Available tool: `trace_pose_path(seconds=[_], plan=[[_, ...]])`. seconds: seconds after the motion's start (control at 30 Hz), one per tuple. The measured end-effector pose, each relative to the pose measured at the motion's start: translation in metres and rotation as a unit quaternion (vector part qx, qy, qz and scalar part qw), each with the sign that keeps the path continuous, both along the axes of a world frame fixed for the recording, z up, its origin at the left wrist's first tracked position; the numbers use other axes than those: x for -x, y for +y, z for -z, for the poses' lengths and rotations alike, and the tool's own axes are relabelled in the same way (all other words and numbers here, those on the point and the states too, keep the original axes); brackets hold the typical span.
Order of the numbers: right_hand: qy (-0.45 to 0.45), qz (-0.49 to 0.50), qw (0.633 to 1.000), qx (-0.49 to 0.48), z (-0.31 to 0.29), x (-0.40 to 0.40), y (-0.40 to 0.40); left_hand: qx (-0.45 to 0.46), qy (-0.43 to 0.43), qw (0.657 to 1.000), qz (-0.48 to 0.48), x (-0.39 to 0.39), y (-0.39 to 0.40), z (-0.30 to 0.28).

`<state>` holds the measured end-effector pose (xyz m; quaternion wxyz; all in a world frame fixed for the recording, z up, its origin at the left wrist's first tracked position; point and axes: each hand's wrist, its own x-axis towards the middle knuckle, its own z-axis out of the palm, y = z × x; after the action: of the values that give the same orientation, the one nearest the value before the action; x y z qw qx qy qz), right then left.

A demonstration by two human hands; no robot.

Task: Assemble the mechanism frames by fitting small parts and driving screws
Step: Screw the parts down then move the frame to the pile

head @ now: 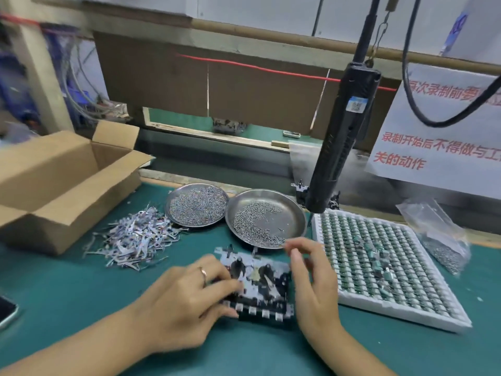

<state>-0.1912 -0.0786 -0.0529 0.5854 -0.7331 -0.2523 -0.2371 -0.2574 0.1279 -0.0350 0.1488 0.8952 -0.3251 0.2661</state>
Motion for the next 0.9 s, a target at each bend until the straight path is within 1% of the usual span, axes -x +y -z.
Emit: trace_pose_path(seconds=[0.07, 0.1, 0.2, 0.27, 0.3, 0.37, 0.43, 0.47, 0.57, 0.73, 0.9], plan=[[-0.089, -0.035, 0.987, 0.128, 0.003, 0.007, -0.009, -0.036, -0.007, 0.999, 0.028, -0.004, 0.0, 0.009], [-0.111, -0.052, 0.974, 0.188, 0.004, 0.009, -0.011, -0.046, -0.006, 0.998, 0.037, -0.007, 0.0, 0.011], [-0.123, -0.082, 0.928, 0.343, 0.004, 0.008, -0.011, -0.034, 0.014, 0.998, 0.052, -0.018, 0.007, 0.012], [-0.142, -0.083, 0.901, 0.401, 0.006, 0.006, -0.009, -0.005, 0.014, 1.0, 0.016, -0.022, 0.017, 0.01], [-0.15, -0.082, 0.895, 0.411, 0.006, 0.005, -0.009, 0.009, -0.001, 1.0, -0.025, -0.025, 0.024, 0.008], [-0.162, -0.076, 0.891, 0.417, 0.007, 0.006, -0.008, 0.012, -0.037, 0.989, -0.144, -0.029, 0.039, 0.004], [-0.162, -0.071, 0.889, 0.423, 0.008, 0.007, -0.006, -0.021, -0.013, 0.972, -0.234, -0.031, 0.053, 0.0], [-0.159, -0.066, 0.889, 0.425, 0.009, 0.007, -0.005, -0.049, 0.01, 0.966, -0.253, -0.031, 0.058, -0.001], [-0.128, -0.056, 0.895, 0.423, 0.01, 0.007, -0.005, -0.122, 0.067, 0.954, -0.265, -0.028, 0.069, -0.004], [-0.113, -0.051, 0.899, 0.42, 0.009, 0.008, -0.005, -0.104, 0.09, 0.955, -0.261, -0.029, 0.074, -0.006], [-0.103, -0.047, 0.898, 0.424, 0.007, 0.009, -0.003, -0.089, 0.054, 0.963, -0.249, -0.03, 0.072, -0.006]])
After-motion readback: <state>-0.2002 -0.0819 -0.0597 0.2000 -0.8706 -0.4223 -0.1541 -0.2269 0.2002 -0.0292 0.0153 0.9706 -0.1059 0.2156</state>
